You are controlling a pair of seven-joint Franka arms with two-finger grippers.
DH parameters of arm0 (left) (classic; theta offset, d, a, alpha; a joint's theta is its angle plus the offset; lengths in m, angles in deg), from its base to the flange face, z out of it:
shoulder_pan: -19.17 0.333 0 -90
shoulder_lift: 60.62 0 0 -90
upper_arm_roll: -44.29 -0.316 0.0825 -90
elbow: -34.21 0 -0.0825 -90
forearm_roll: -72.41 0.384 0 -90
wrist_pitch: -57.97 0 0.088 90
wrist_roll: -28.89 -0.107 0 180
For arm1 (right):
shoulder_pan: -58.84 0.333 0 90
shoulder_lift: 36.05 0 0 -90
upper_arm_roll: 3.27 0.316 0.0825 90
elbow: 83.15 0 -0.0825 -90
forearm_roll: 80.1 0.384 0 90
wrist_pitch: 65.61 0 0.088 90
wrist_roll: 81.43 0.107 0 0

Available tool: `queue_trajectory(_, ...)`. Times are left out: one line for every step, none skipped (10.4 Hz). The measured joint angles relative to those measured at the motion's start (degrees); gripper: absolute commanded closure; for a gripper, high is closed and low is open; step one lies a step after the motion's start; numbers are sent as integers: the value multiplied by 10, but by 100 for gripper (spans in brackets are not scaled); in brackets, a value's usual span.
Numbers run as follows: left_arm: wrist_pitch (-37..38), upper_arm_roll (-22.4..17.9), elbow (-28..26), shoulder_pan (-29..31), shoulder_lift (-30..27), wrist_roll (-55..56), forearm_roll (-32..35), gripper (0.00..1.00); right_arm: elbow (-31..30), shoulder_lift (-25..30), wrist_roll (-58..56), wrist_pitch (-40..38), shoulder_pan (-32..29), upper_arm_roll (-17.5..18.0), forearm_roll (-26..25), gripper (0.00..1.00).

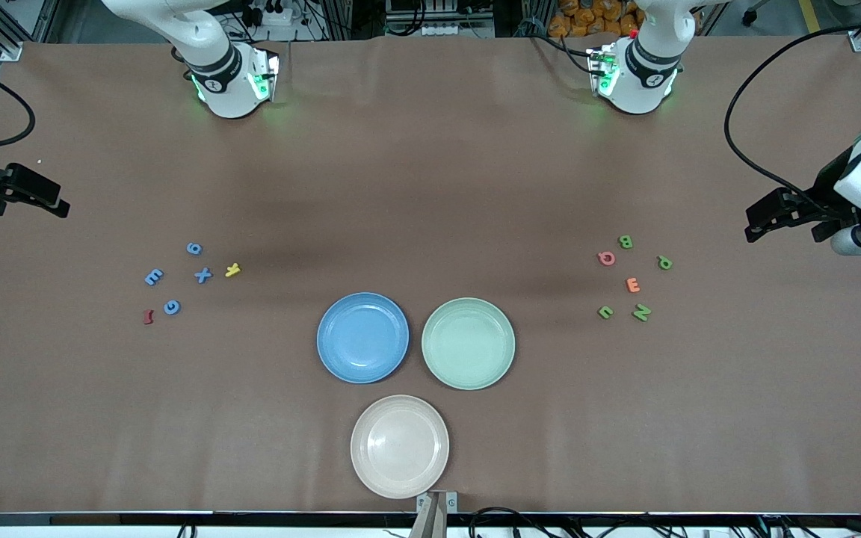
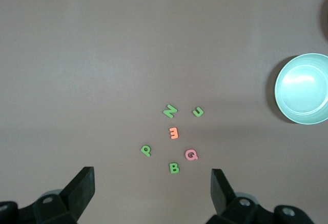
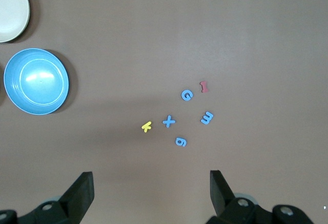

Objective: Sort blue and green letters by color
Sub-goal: 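Move the left gripper above the green foam letters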

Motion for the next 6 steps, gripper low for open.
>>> queue_trajectory(0, 0, 0, 0, 0, 0, 0, 0, 0, -1, 0, 0, 0, 0, 0, 0)
queue_trajectory(0, 0, 0, 0, 0, 0, 0, 0, 0, -1, 0, 0, -2, 0, 0, 0)
queue_trajectory(0, 0, 0, 0, 0, 0, 0, 0, 1, -2, 0, 0, -6, 0, 0, 0)
queue_trajectory(0, -1, 0, 0, 0, 0, 0, 0, 1, -3, 0, 0, -8, 0, 0, 0)
queue_trajectory(0, -4, 0, 1, 0, 0, 0, 0, 1, -3, 0, 0, -11, 0, 0, 0)
queue_trajectory(0, -8, 0, 7, 0, -1, 0, 0, 2, -4, 0, 0, -14, 0, 0, 0)
